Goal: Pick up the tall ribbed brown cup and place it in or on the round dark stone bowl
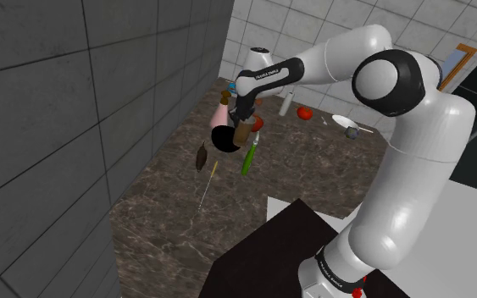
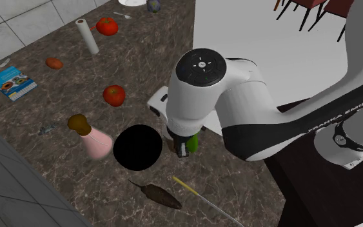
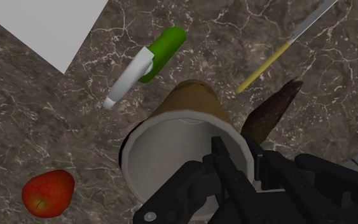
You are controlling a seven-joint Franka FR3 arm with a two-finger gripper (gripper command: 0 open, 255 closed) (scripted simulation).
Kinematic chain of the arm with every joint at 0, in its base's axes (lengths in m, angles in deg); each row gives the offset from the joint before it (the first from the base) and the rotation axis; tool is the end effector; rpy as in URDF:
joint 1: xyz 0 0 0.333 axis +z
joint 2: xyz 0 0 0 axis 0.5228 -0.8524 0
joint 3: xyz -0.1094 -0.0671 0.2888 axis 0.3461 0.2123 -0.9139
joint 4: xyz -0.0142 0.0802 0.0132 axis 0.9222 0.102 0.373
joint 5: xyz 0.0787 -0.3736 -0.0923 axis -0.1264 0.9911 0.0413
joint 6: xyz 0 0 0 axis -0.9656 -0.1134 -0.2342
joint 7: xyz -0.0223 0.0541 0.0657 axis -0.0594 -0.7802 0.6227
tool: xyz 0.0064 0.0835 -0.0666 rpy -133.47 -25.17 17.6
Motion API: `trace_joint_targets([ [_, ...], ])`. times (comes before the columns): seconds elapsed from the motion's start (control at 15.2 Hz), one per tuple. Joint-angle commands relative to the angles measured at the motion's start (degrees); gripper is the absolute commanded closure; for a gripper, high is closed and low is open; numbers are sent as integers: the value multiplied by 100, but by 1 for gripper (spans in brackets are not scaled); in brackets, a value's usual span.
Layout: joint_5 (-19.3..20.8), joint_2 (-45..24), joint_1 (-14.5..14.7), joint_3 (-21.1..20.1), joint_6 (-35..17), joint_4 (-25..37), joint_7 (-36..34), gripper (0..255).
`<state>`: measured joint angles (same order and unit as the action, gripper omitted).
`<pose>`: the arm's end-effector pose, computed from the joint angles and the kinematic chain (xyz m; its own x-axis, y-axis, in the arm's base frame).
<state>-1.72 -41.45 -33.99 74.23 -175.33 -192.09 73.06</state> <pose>0.6198 -0.1067 0.3490 0.9885 -0.1087 0.1047 -0.1219 -0.9841 0.1290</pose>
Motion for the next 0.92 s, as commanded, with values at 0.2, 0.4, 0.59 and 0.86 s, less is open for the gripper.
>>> trace_joint_targets([
  [0.2, -181, -688, -177, -2, 625, 1334, 298, 255],
  [0.4, -302, -1318, -319, -12, 1136, 2488, 484, 255],
  [0.59, -411, -2093, -482, -33, 1776, 3916, 649, 255],
  [0.86, -533, -3505, -730, -75, 2885, 6452, 809, 255],
])
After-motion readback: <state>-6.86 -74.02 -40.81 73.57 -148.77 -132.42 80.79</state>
